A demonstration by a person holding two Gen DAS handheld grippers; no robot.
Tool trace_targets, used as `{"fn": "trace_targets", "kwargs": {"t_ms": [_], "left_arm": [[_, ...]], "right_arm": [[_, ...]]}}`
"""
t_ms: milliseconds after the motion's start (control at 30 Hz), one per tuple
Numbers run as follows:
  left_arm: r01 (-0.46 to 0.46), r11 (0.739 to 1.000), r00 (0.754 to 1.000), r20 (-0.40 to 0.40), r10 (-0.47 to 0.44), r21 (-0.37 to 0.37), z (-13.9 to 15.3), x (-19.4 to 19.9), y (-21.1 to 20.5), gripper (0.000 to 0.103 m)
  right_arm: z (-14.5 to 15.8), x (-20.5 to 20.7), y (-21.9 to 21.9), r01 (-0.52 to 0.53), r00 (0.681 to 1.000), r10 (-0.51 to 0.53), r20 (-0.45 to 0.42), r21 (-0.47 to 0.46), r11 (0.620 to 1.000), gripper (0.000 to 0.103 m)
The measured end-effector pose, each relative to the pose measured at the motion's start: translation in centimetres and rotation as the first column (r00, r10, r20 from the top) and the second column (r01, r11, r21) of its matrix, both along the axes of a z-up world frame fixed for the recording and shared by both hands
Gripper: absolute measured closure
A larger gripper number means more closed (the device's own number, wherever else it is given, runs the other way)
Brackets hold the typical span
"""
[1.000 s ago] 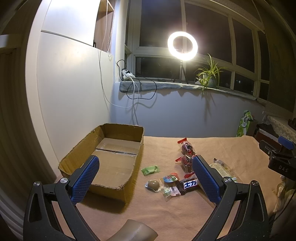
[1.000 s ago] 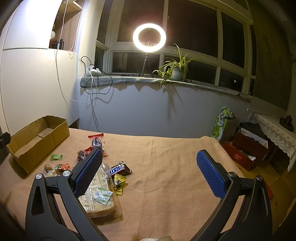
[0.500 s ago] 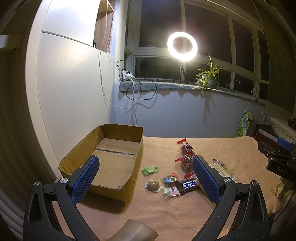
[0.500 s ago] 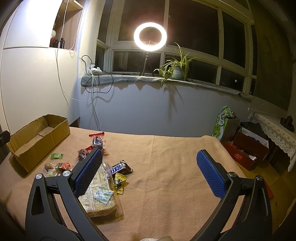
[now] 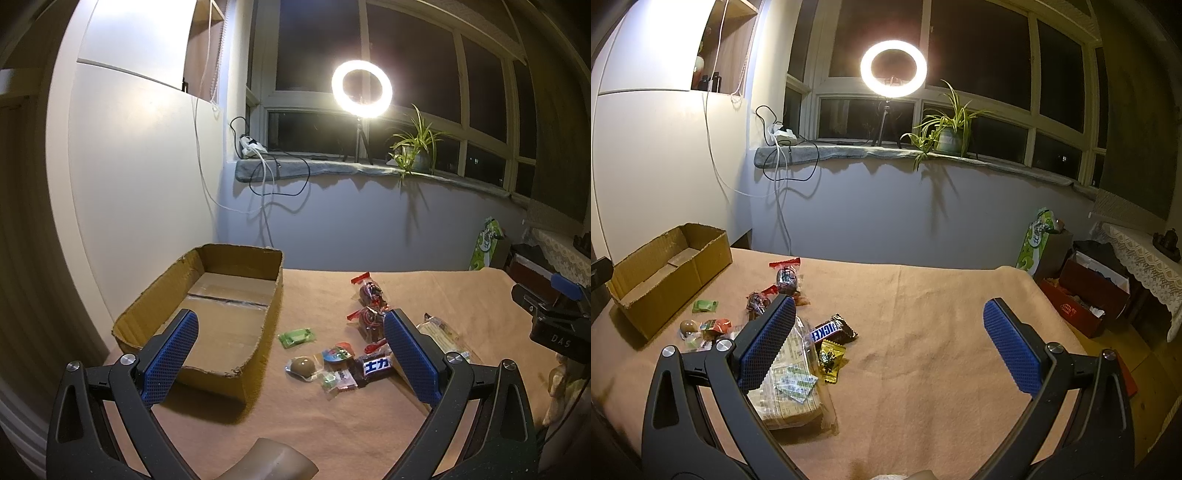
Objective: Organize snacks
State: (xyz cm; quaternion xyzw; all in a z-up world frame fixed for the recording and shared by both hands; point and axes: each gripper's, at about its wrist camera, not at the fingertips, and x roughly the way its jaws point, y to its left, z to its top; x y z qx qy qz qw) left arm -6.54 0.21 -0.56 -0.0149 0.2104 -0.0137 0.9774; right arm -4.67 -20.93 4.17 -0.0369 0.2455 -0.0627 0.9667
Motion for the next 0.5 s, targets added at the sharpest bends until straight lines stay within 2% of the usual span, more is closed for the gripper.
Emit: {"fn": "trace_targets", "kwargs": {"t_ms": [267, 500], "left_arm": [[0.031, 0.999, 0.999, -0.035, -0.032, -0.012, -0.6, 0.6, -0.6, 0.003], [0.133, 0.988, 0.982, -0.124, -0.141, -0.075, -1.9, 1.2, -2.2, 0.003]], "right_arm": [[-0.2, 0.6, -0.4, -0.007, 1.0, 0.008, -0.027, 0.012, 1.0, 0.0], [-1.5, 1.4, -1.1, -0.077, 0.991, 0.086, -0.106, 0.092, 0.993, 0.0]]}}
